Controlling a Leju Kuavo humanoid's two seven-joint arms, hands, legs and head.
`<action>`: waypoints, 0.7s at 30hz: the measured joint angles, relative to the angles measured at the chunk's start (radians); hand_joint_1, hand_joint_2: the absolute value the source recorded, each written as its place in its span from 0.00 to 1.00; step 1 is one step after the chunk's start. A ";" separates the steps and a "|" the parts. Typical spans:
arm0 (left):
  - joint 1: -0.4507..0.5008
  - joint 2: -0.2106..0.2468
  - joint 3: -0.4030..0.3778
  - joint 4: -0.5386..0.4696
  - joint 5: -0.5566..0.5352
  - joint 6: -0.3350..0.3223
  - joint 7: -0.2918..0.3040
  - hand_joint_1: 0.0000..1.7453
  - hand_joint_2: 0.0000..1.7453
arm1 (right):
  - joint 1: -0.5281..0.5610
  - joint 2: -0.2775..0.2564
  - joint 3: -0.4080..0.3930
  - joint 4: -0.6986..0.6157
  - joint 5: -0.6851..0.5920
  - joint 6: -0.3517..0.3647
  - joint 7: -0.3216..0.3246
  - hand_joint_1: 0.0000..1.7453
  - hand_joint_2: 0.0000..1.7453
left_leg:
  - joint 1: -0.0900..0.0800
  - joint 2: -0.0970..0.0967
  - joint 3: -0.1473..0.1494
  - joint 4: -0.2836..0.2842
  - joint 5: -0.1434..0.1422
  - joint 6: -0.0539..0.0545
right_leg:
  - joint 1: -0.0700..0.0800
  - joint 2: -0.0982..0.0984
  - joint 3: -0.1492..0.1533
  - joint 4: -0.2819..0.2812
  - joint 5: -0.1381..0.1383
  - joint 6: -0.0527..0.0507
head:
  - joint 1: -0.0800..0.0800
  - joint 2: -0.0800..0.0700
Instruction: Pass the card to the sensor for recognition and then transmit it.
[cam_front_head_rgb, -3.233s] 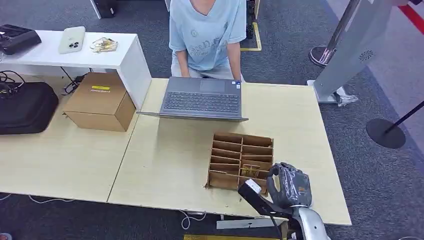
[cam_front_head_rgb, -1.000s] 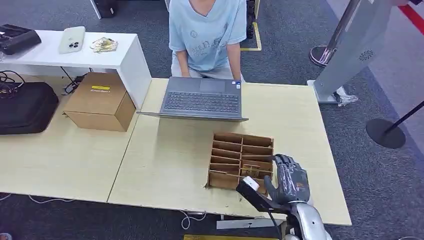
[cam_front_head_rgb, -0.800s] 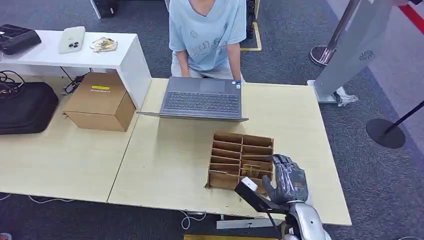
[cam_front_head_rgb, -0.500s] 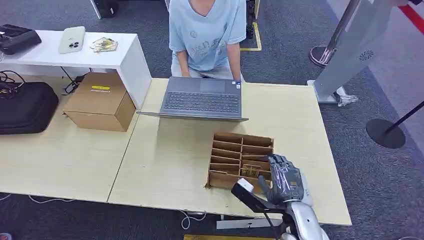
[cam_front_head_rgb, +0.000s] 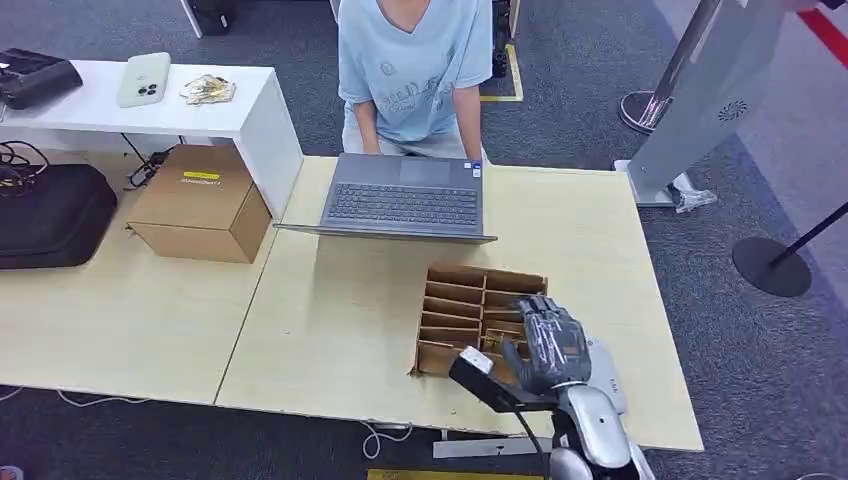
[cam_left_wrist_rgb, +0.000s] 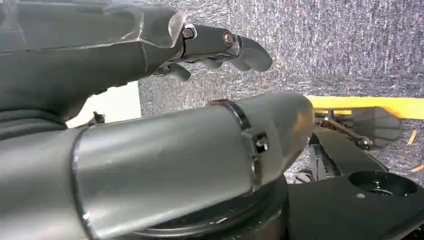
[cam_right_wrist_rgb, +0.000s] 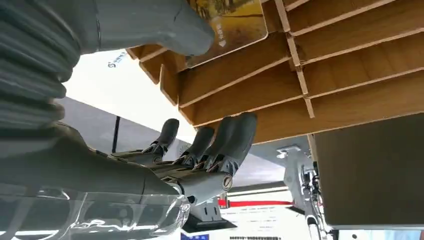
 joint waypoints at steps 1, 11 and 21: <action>0.000 0.000 0.000 0.000 0.000 0.000 0.000 0.00 0.00 | -0.004 0.000 0.001 0.004 -0.004 0.000 -0.001 0.42 1.00 | 0.000 0.000 0.000 0.000 0.000 0.000 | 0.000 0.000 0.000 0.000 0.000 0.000 | 0.000 0.000; 0.000 -0.001 0.000 0.000 -0.001 -0.001 0.000 0.00 0.00 | -0.017 -0.009 0.009 0.038 -0.032 -0.001 0.003 0.40 1.00 | 0.000 0.000 0.000 0.000 0.000 0.000 | 0.000 0.000 0.000 0.000 0.000 0.000 | 0.000 0.000; 0.000 -0.001 0.000 0.000 -0.008 -0.001 0.000 0.00 0.00 | -0.001 -0.022 0.009 0.031 -0.028 -0.012 0.019 0.39 1.00 | 0.000 0.000 0.000 0.000 0.000 0.000 | 0.000 0.000 0.000 0.000 0.000 0.000 | 0.000 0.000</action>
